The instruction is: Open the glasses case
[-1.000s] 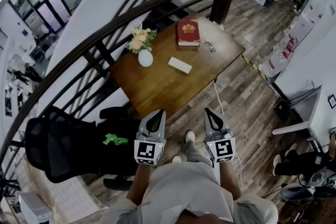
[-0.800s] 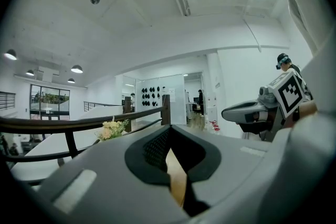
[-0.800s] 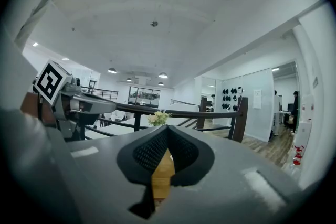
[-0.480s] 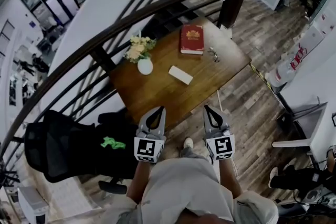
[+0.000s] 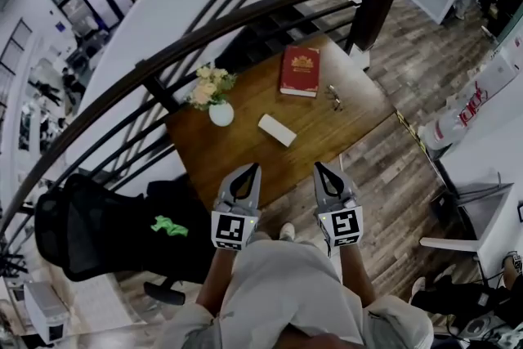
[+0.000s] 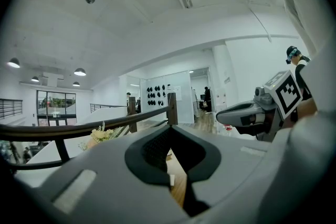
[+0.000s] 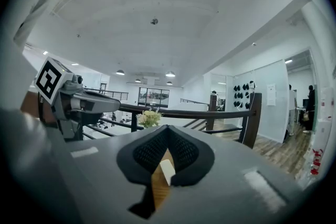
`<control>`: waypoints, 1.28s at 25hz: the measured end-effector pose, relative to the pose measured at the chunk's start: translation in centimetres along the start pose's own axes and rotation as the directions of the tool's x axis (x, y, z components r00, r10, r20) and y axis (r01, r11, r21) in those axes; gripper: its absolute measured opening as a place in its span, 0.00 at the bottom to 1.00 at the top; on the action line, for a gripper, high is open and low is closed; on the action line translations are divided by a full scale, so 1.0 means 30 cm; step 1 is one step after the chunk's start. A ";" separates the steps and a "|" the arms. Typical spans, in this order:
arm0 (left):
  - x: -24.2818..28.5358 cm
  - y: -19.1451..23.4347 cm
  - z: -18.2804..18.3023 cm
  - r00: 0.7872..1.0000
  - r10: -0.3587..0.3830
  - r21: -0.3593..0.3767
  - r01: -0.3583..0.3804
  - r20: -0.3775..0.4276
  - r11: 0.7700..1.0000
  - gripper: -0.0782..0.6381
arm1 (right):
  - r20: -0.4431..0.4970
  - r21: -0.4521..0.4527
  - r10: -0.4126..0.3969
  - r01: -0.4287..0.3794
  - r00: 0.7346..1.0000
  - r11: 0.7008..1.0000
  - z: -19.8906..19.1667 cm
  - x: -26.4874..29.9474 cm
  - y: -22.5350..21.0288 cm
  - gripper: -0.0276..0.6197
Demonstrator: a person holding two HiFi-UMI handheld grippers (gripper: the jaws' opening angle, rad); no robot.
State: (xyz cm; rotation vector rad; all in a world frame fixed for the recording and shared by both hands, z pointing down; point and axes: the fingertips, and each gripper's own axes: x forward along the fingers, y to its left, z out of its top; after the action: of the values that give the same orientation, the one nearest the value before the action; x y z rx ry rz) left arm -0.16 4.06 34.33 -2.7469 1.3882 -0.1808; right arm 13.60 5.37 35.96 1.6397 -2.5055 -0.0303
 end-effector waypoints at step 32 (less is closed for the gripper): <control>0.445 0.318 -0.269 0.991 -0.087 -0.149 0.072 -0.099 0.986 0.13 | -0.187 0.002 0.028 -0.028 0.982 1.000 -0.147 0.524 -0.098 0.05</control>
State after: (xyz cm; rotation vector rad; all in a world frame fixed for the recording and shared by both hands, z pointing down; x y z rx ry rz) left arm -0.99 -12.35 42.36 -2.9552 1.3674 -0.2411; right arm 10.69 -9.86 41.79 1.5289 -2.3864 0.1211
